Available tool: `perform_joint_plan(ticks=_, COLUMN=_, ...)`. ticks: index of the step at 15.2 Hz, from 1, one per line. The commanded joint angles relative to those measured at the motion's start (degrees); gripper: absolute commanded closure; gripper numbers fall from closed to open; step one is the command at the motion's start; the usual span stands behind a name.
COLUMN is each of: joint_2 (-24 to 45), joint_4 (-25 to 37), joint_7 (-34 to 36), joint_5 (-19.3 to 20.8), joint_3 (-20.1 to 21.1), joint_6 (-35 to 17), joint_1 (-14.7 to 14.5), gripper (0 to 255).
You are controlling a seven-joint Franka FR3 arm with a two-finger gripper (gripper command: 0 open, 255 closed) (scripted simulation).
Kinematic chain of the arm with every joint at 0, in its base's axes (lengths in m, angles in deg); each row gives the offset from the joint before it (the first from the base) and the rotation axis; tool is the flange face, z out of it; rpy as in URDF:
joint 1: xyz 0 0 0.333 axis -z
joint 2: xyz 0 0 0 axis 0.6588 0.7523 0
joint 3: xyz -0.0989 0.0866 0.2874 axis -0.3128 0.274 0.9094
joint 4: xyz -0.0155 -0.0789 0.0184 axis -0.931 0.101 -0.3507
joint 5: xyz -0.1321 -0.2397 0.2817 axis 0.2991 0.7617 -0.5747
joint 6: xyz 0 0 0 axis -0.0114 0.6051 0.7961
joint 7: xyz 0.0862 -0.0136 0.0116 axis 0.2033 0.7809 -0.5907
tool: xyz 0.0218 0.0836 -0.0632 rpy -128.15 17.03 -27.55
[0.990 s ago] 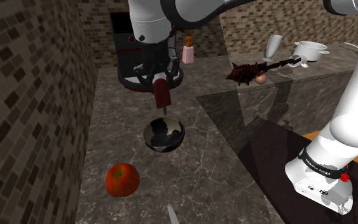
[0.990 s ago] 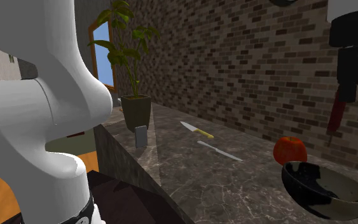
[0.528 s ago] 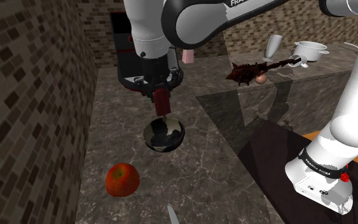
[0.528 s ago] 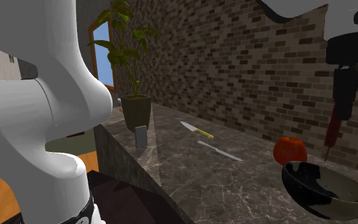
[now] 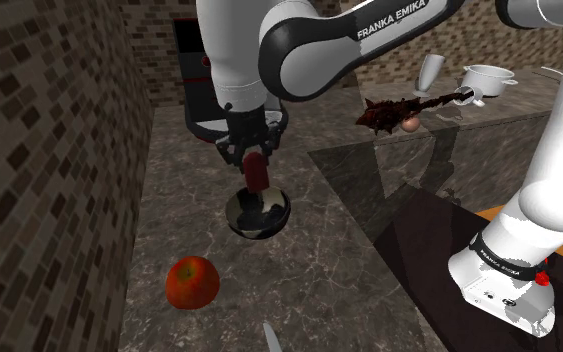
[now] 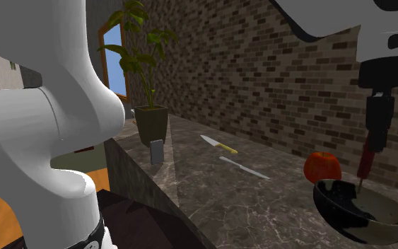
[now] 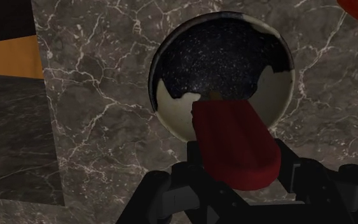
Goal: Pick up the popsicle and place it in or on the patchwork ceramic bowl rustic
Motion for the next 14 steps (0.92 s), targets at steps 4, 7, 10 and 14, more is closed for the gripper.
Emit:
perform_joint_plan(ticks=4, joint_2=0.1, joint_4=-0.15, joint_7=0.06, joint_5=0.12, joint_3=-0.06, joint_6=-0.23, joint_1=-0.01, gripper=255)
perform_joint_plan(ticks=7, joint_2=0.1, joint_4=-0.15, joint_7=0.06, joint_5=0.12, joint_3=-0.06, joint_6=-0.23, joint_1=-0.01, gripper=0)
perform_joint_plan(ticks=10, joint_2=0.1, joint_4=-0.15, joint_7=0.06, joint_5=0.12, joint_3=-0.06, joint_6=-0.23, joint_1=-0.01, gripper=0)
perform_joint_plan(ticks=14, joint_2=-0.91, joint_4=2.6, joint_7=-0.75, joint_5=-1.1, joint_3=0.59, joint_6=3.07, joint_1=-0.17, gripper=0)
